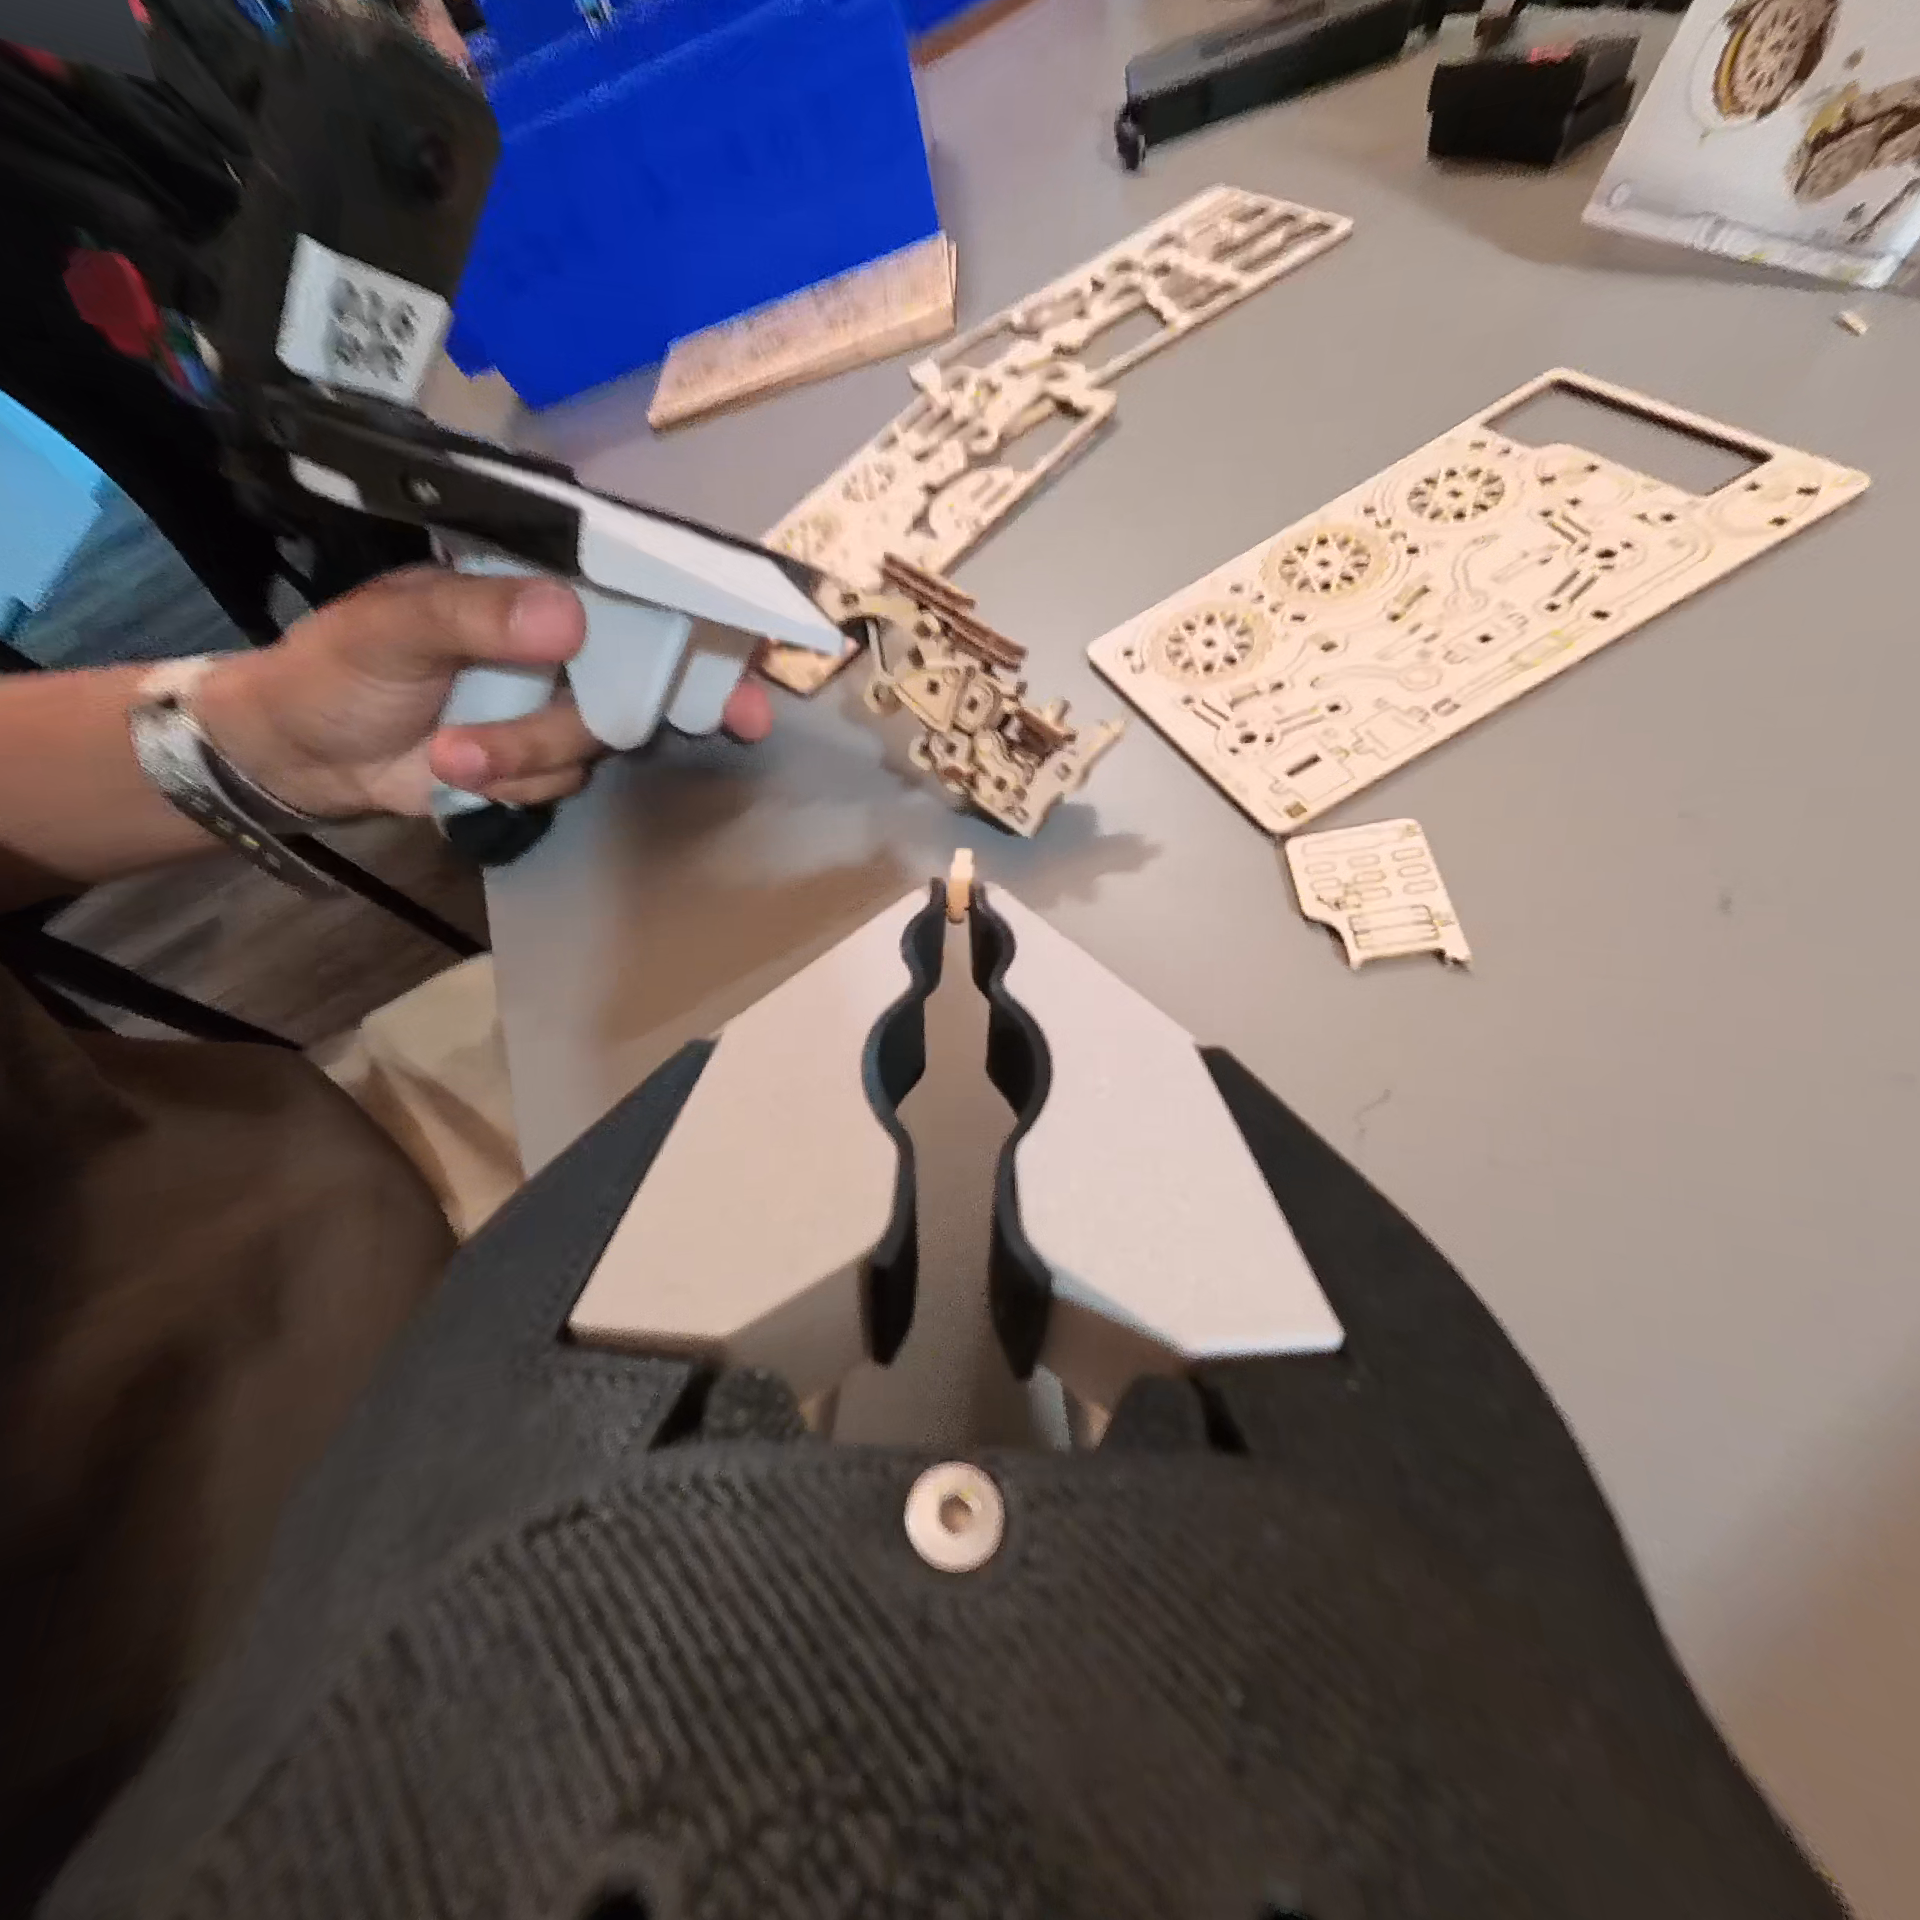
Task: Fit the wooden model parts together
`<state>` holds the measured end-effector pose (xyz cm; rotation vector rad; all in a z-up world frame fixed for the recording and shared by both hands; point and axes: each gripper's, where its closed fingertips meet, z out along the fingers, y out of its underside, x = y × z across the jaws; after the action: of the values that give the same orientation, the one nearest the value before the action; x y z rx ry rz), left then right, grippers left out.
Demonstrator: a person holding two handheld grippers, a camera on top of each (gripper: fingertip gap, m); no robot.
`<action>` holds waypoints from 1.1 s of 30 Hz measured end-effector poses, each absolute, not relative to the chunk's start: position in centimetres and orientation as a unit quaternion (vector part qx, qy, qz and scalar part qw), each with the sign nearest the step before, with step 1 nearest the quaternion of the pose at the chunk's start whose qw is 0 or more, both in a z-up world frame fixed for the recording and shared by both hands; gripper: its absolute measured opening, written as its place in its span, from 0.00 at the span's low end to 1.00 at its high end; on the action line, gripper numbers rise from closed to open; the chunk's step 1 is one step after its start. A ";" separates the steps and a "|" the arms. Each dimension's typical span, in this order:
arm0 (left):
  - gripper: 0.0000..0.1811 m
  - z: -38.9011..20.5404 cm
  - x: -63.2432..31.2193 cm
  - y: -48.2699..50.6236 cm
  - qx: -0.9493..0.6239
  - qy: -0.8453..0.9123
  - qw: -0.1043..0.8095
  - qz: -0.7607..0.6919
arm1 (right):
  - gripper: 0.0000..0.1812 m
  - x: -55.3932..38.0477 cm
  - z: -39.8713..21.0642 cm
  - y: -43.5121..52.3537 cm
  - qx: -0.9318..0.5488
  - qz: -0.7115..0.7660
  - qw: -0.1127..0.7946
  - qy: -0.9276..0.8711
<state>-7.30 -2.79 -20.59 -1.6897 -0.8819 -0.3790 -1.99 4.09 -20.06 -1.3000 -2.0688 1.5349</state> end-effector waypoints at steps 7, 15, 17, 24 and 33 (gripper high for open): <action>0.08 -20.1 -8.2 -2.0 -0.710 -0.371 0.578 -0.156 | 0.01 -3.1 -14.2 5.6 -0.485 0.703 0.030 -0.520; 0.08 -20.2 -7.7 -1.6 -0.720 -0.358 0.572 -0.162 | 0.01 -0.8 -18.9 5.6 -0.498 0.537 0.122 -0.670; 0.08 -20.3 -7.5 -1.2 -0.725 -0.353 0.568 -0.163 | 0.01 -0.2 -20.8 5.9 -0.498 0.478 0.149 -0.708; 0.08 -20.7 -6.5 0.0 -0.743 -0.337 0.552 -0.174 | 0.01 0.6 -24.0 6.8 -0.484 0.376 0.188 -0.768; 0.08 -20.9 -6.2 0.5 -0.749 -0.334 0.543 -0.180 | 0.09 1.4 -23.7 7.4 -0.486 0.366 0.214 -0.764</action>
<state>-6.25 0.46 -20.94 -1.7768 -0.7938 -0.4281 1.35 7.41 -23.67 -1.3492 -2.1205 1.0152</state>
